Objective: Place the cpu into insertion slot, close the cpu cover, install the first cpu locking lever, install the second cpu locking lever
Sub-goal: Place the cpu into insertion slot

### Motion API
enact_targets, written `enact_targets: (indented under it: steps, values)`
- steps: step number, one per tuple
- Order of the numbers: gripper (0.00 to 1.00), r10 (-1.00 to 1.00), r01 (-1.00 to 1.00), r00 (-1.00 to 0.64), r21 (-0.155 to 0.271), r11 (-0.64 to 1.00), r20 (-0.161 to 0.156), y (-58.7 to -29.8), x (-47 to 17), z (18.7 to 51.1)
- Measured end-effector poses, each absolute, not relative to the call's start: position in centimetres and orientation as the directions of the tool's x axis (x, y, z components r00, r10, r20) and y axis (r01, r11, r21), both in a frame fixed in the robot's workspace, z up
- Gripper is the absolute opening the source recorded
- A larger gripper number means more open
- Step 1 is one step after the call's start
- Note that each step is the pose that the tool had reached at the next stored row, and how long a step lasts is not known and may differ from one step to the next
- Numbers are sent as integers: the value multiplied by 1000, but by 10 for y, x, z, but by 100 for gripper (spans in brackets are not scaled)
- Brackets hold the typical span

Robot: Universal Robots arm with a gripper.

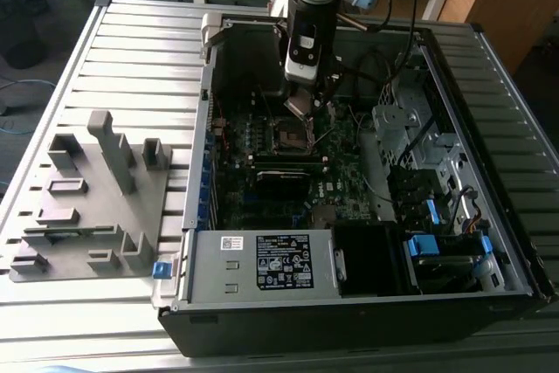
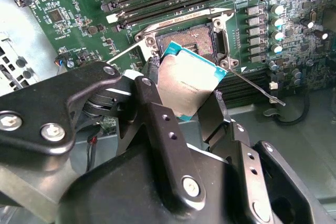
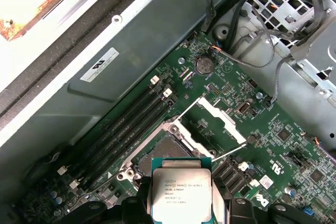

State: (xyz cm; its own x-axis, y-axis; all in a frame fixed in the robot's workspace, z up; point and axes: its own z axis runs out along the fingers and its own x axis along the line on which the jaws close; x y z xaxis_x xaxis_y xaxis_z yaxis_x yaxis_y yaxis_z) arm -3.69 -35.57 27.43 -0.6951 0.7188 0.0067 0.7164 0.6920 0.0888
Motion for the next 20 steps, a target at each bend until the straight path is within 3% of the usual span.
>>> enact_targets:
  steps: [9, 20]
  values:
    - [54, 724, 721, -690, 89, 687, 7, -356, -37, 274]
    - [54, 843, 840, -538, 89, 535, 7, -356, -37, 272]
